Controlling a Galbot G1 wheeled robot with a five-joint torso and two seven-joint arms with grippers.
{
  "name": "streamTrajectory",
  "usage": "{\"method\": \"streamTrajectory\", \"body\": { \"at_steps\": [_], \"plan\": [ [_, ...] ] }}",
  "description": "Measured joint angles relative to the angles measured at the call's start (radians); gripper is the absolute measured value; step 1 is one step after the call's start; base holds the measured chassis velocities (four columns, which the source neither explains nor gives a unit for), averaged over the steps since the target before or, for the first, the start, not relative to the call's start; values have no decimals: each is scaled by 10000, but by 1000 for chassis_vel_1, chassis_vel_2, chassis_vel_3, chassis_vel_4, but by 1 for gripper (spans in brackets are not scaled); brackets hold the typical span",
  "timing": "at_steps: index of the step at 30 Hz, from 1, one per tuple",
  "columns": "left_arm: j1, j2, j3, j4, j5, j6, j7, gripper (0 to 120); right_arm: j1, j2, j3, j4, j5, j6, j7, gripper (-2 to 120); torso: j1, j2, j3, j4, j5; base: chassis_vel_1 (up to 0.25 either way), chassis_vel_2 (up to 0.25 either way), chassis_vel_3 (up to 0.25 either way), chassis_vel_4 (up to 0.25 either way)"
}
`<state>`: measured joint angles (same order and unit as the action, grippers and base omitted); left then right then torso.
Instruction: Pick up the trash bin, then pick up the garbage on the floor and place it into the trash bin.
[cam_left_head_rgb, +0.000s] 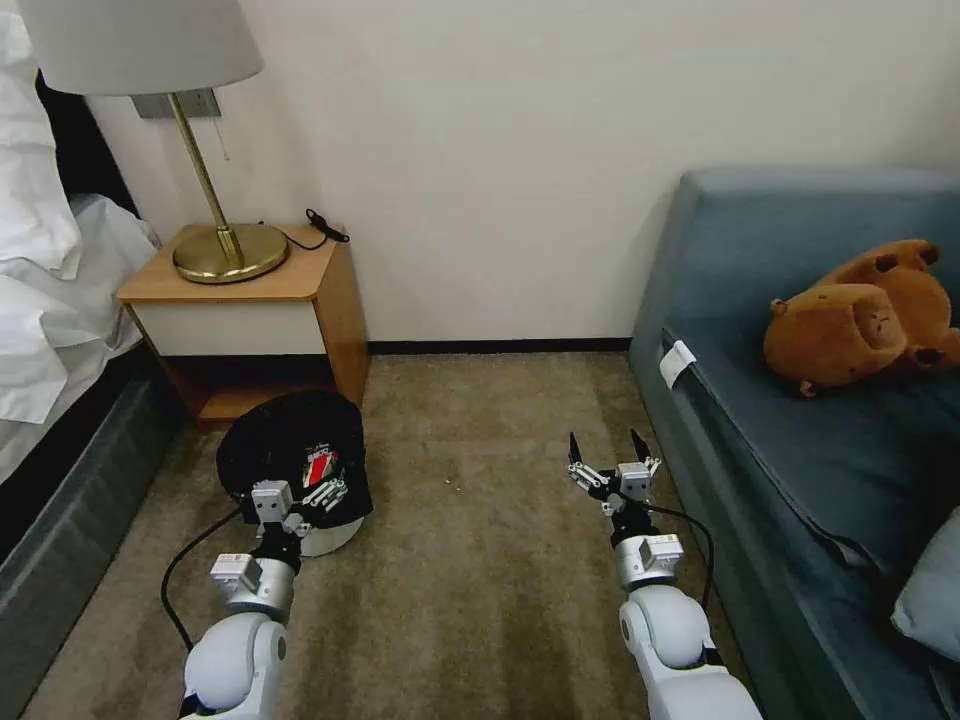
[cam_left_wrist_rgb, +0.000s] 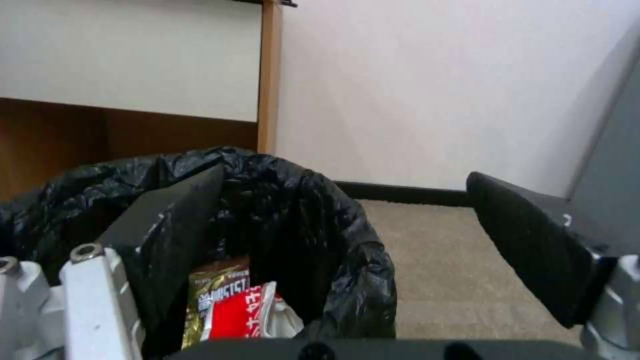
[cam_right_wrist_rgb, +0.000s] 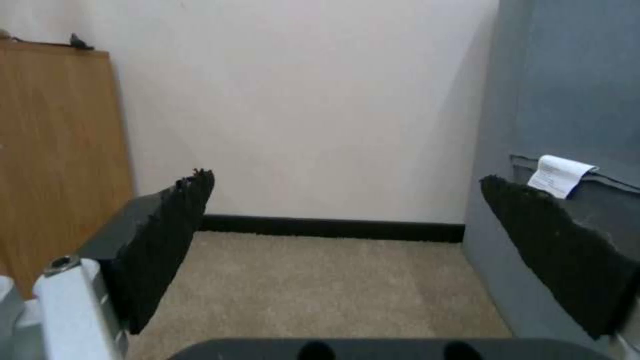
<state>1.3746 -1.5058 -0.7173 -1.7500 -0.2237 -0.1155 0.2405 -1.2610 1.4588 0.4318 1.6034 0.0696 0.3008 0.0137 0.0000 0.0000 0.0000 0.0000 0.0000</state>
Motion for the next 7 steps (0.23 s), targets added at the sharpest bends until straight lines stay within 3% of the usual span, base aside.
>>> {"method": "streamTrajectory", "body": {
  "at_steps": [7],
  "plan": [
    [-4, 0, -5, 0, -4, 4, -6, 98, 0, -1, -5, 7, -1, 1, 0, 100, 0, 0, 0, 0, 0, 0, 0, 0, 0]
  ]
}}
